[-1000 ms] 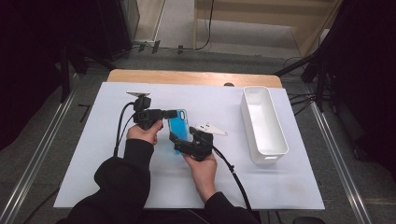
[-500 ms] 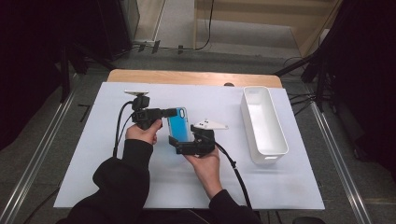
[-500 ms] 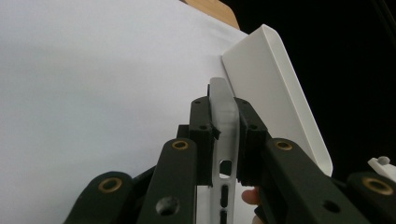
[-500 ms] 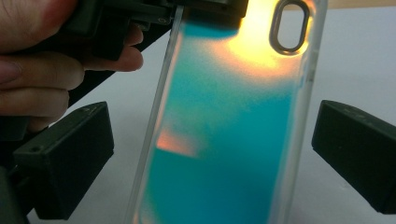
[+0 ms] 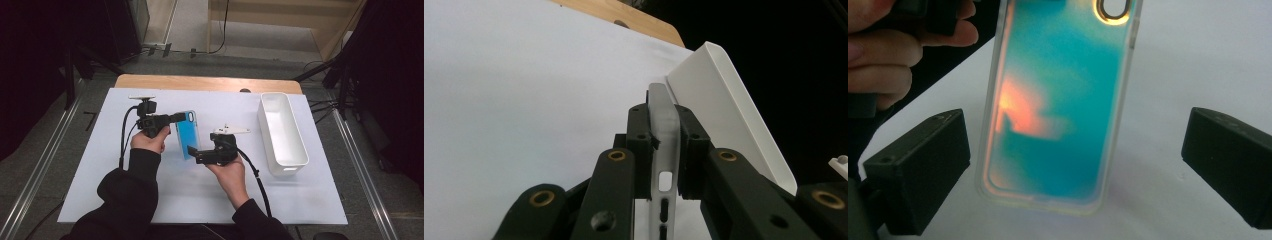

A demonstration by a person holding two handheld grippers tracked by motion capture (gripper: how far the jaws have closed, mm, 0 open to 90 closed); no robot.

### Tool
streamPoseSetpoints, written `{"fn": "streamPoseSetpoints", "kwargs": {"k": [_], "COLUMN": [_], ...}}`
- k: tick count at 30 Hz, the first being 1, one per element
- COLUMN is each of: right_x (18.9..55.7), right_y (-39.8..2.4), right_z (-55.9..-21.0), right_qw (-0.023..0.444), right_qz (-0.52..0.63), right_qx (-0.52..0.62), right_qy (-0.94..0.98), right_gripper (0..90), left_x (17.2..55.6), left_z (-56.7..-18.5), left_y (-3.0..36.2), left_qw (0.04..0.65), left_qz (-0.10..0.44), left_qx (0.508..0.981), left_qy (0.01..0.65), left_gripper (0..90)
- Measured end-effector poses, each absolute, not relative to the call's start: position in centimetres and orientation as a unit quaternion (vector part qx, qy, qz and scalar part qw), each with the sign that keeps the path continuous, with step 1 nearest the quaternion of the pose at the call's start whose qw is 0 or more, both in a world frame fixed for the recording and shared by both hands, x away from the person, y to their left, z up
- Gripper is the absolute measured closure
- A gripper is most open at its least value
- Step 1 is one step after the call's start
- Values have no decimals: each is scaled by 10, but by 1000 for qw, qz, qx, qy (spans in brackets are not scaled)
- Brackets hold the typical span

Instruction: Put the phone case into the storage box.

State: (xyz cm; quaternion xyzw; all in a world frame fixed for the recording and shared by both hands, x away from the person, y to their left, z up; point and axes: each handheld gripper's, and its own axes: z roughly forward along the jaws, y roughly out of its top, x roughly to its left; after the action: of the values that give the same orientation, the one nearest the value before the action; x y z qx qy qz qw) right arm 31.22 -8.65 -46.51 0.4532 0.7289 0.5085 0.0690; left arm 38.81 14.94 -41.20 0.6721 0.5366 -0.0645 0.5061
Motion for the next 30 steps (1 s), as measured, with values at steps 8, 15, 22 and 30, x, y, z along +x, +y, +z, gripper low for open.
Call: {"fn": "streamPoseSetpoints", "kwargs": {"k": [8,15,22,30], "right_x": [307,300,291,280], "right_y": [-101,-113,-125,-134], "right_z": [-458,-455,-446,-447], "right_qw": [50,39,62,69], "right_qz": [495,491,486,480], "right_qx": [426,404,382,374], "right_qy": [755,771,784,790], "right_gripper": [0,0,0,0], "left_x": [383,380,373,367], "left_z": [-408,-405,-405,-407], "left_y": [148,149,148,148], "left_qw": [520,528,533,545], "left_qz": [-30,-9,19,26], "left_qx": [683,687,697,696], "left_qy": [512,499,479,467], "left_gripper": [791,791,791,791]}}
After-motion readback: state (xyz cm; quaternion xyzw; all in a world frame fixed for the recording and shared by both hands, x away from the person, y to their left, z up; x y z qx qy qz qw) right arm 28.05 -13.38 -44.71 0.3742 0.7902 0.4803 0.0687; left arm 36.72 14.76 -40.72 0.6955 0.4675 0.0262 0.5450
